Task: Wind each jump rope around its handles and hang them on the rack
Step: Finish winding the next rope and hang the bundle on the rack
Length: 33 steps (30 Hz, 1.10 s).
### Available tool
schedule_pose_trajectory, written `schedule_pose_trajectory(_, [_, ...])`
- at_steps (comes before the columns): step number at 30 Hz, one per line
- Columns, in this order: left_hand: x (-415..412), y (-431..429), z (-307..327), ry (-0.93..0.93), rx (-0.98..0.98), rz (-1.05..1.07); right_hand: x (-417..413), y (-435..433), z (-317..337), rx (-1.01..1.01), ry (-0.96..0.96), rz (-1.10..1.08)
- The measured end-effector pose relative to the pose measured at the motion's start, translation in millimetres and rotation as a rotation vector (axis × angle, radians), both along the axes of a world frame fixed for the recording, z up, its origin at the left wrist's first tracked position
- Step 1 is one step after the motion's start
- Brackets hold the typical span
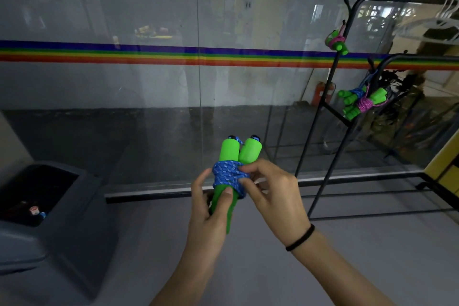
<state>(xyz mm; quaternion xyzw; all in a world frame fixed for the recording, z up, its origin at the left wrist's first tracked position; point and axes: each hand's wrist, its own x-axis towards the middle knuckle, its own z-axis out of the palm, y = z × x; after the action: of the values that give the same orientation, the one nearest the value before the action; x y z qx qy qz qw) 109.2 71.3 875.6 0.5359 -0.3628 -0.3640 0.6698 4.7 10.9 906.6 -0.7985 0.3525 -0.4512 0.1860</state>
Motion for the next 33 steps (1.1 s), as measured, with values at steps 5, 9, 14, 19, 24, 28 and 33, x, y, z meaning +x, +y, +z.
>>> schedule_pose_trajectory(5, [2,3,0,-0.014,-0.018,-0.021,-9,-1,11,0.256,-0.121,0.057])
schedule_pose_trajectory(9, [4,0,-5,-0.098,0.006,-0.072,-11,-7,11,0.407,-0.187,0.091])
schedule_pose_trajectory(14, [3,-3,-5,-0.021,0.042,-0.153,-13,-13,17,0.523,-0.4,0.222])
schedule_pose_trajectory(19, [7,1,1,0.347,0.013,-0.178,-27,-35,18,0.463,-0.647,0.081])
schedule_pose_trajectory(24, [19,5,7,0.656,0.008,-0.362,-37,-39,18,0.471,-0.689,0.085])
schedule_pose_trajectory(28, [26,3,1,0.677,0.066,-0.486,-31,-31,14,0.496,-0.672,0.224])
schedule_pose_trajectory(33, [27,-4,-17,0.68,0.16,-0.617,-13,-18,5,0.448,-0.566,0.326])
